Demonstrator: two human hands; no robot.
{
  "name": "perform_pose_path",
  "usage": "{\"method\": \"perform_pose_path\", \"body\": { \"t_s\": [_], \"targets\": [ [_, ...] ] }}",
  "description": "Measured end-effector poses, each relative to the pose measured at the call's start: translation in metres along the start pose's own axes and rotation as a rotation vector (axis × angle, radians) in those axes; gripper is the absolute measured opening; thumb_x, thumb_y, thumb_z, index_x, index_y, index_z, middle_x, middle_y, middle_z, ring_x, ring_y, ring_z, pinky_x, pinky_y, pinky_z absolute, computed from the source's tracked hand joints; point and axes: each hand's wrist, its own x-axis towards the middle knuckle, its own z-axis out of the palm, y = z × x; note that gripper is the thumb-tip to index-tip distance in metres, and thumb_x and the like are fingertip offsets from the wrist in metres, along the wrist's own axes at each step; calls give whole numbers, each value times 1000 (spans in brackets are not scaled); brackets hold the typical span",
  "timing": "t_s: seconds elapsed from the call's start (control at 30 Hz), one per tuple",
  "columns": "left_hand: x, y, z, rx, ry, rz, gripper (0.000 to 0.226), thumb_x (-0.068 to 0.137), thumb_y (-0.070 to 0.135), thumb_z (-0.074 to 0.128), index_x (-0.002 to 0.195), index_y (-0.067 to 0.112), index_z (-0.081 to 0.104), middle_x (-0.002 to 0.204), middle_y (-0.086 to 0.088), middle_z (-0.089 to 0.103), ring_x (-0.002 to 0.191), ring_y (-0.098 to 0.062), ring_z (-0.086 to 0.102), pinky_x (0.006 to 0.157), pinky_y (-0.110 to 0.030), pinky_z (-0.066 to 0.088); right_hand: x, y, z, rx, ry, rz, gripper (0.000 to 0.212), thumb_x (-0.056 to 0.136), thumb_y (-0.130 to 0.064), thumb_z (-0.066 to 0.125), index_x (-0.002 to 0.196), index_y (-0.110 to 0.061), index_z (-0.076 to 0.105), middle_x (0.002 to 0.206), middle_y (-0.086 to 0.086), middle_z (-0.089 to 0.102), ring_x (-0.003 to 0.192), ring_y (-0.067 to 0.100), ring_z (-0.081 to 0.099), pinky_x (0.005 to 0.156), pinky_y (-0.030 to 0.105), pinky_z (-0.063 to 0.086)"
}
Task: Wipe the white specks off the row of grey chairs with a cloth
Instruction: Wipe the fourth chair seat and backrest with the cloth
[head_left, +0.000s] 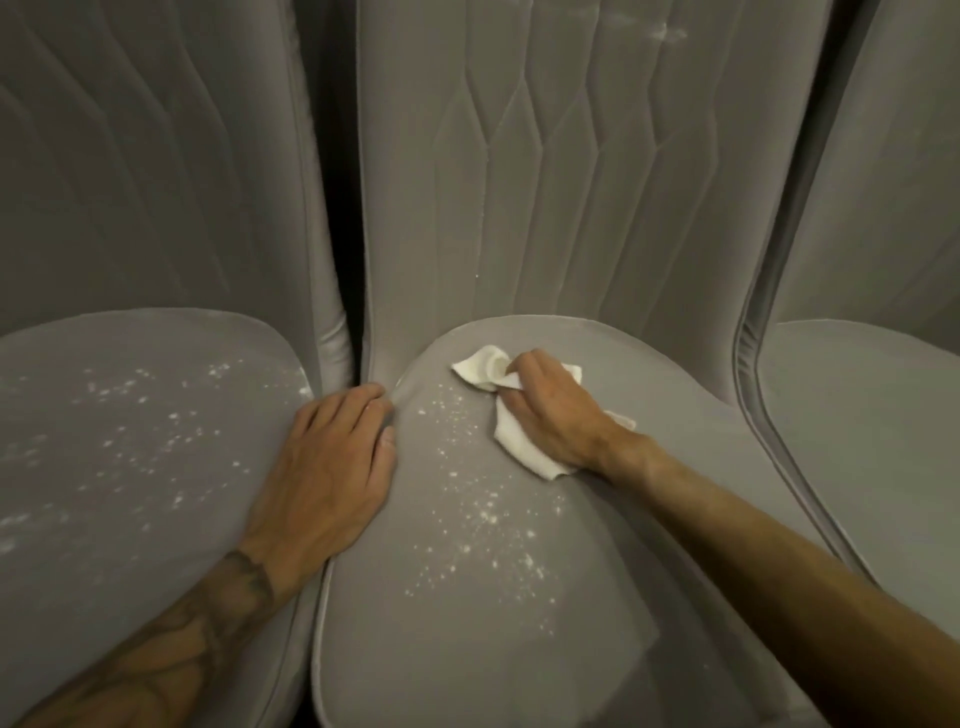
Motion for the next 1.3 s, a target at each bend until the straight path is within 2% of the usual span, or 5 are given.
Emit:
{"method": "perform_pose_path", "body": {
  "t_s": [0.2, 0.43, 0.67, 0.87, 1.3],
  "targets": [
    [1, 1, -2, -5, 22, 6, 30, 103, 28, 37, 125, 19, 56, 135, 0, 55, 120, -21, 54, 105, -39, 39, 48, 2, -1, -22, 60, 141, 24, 103, -19, 46, 104, 4, 51, 109, 25, 54, 101, 38, 50, 90, 43, 34],
    [1, 1, -6, -17, -17, -3, 43, 97, 24, 37, 131, 12, 59, 138, -6, 58, 124, -26, 56, 107, -44, 43, 2, -50, 15, 134, -115, -284, 17, 101, -28, 46, 103, -12, 49, 99, 7, 50, 83, 13, 38, 78, 26, 31],
    [1, 4, -11, -62, -36, -34, 43, 94, 19, 36, 127, 6, 61, 140, -13, 58, 126, -30, 57, 111, -47, 44, 61, -42, 23, -8, 13, -23, 21, 101, -19, 49, 108, 1, 51, 112, 22, 53, 104, 37, 49, 93, 44, 36],
    [-1, 6, -15, -157, 46, -48, 23, 85, 1, 46, 103, 8, 58, 115, -13, 57, 101, -29, 57, 94, -41, 45, 14, -72, 25, 102, -144, -351, 20, 101, -27, 47, 102, -7, 53, 98, 9, 52, 85, 19, 42, 78, 29, 32],
    [-6, 11, -31, -143, 49, -39, 17, 86, -5, 45, 94, 7, 56, 94, -13, 53, 80, -26, 49, 73, -36, 39, 0, -90, 26, 99, -147, -367, 12, 99, -24, 51, 103, -13, 53, 99, 7, 53, 87, 19, 45, 80, 30, 32]
  ]
}}
